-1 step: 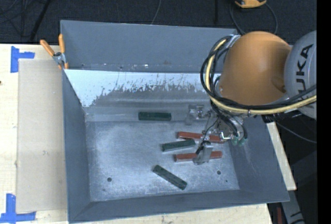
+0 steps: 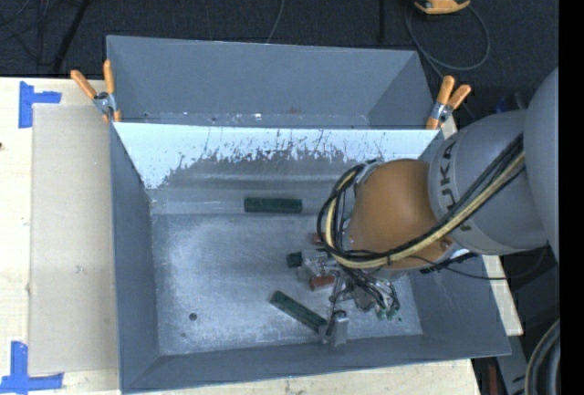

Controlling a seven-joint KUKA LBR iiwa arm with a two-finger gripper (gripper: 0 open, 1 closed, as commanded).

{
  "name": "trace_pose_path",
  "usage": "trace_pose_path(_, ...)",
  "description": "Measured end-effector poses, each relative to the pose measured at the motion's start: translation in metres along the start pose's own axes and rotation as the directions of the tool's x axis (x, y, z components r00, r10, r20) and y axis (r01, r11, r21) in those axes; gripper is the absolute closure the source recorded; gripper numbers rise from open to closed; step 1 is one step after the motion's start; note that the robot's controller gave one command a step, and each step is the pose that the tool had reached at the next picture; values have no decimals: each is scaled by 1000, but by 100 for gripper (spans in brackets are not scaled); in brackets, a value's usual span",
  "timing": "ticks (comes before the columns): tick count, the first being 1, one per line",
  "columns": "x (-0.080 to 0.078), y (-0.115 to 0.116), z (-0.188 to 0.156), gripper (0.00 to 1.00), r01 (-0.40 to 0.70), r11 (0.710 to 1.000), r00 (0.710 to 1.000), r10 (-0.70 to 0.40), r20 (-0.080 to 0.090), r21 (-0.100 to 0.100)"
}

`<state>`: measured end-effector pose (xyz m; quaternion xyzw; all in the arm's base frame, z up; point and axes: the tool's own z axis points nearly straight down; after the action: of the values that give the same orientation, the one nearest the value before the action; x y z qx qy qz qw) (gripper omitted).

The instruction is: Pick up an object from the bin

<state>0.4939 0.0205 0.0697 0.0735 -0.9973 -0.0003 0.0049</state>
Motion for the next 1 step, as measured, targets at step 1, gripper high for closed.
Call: trace_pose_path(1,-16,56,-12,0,15,1000,1000,-15,10,-1)
